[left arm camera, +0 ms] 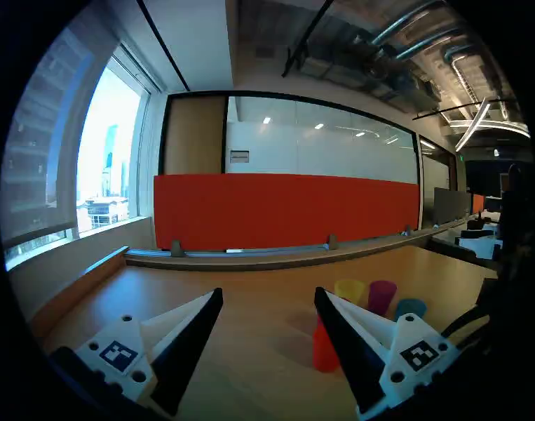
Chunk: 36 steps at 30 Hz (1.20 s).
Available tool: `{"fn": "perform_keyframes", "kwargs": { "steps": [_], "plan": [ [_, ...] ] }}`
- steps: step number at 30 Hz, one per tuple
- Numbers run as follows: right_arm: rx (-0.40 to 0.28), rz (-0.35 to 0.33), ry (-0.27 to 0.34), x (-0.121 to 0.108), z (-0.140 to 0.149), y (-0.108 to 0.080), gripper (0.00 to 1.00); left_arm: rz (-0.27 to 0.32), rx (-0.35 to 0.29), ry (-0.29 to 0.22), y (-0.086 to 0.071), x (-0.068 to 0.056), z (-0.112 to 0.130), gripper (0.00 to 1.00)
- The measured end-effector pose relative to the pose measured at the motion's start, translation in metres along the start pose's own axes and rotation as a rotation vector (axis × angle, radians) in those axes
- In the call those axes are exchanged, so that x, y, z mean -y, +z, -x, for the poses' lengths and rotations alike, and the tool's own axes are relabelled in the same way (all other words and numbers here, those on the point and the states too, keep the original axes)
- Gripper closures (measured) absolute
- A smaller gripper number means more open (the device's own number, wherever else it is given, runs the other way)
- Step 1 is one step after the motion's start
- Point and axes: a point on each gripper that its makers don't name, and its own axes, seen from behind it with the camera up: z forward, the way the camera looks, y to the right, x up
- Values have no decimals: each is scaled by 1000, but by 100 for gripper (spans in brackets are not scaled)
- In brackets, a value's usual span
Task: Pour water
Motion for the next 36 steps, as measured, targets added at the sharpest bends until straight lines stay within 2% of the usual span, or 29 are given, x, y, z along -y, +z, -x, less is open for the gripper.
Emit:
{"fn": "perform_keyframes", "kwargs": {
  "steps": [5,11,20,26,32,36],
  "plan": [
    [-41,37,7,-5,-15,-5,1,-30,-35,-4,-3,4,-12,3],
    [-83,63,30,-11,-27,-10,2,-62,-54,1,-5,5,-14,3],
    [-94,97,18,-19,-24,-13,1,-120,-64,12,-6,7,-4,3],
    [-83,118,8,-21,-16,-10,1,-157,-92,-2,-7,8,1,3],
    [-84,154,41,-31,-15,-13,2,-178,-112,-17,-11,11,9,3],
    [-78,173,51,-38,-12,-18,1,-191,-115,-5,-14,15,18,3]
  ]
}}
